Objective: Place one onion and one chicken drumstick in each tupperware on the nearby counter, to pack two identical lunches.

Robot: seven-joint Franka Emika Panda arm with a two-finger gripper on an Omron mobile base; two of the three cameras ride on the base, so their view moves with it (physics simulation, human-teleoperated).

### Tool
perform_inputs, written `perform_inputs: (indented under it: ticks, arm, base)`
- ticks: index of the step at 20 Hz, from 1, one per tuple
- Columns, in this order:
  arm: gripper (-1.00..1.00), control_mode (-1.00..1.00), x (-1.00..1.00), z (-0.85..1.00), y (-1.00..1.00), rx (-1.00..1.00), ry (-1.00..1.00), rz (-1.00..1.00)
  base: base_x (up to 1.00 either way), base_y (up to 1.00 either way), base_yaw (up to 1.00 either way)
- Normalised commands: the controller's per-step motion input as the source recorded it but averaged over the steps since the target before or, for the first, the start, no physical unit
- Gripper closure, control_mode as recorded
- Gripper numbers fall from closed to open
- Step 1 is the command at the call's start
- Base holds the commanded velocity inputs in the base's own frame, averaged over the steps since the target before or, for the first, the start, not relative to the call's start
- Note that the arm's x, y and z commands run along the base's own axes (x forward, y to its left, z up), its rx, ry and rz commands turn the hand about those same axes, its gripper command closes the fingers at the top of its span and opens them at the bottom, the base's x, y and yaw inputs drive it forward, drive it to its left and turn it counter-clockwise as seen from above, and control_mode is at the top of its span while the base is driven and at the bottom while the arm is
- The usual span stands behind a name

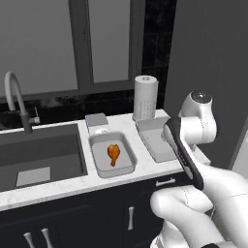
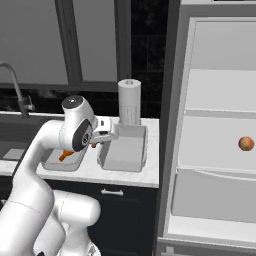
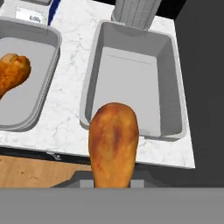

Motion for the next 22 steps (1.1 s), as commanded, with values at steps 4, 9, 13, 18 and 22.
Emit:
perform_inputs:
  ticks: [4,9,13,18,22]
  arm:
    - [1.0,-1.0,0.47,-0.47,0.0,-0.04,0.12,0.0]
    - [1.0,-1.0,0.41,-0.41,0.0,-0.01,0.1,0.0]
    - [1.0,-1.0,0.2,-0.41,-0.09,0.0,0.0,0.0]
    - [1.0,-1.0,0.3,-0.2,-0.08,0.0,0.03,0.0]
    - [1.0,-1.0,0.3,-0.29,-0.02,0.0,0.04,0.0]
  base:
    - [0.0,0.0,0.0]
    - [0.0,0.0,0.0]
    - [0.0,0.0,0.0]
    - [0.0,0.0,0.0]
    - [0.0,0.0,0.0]
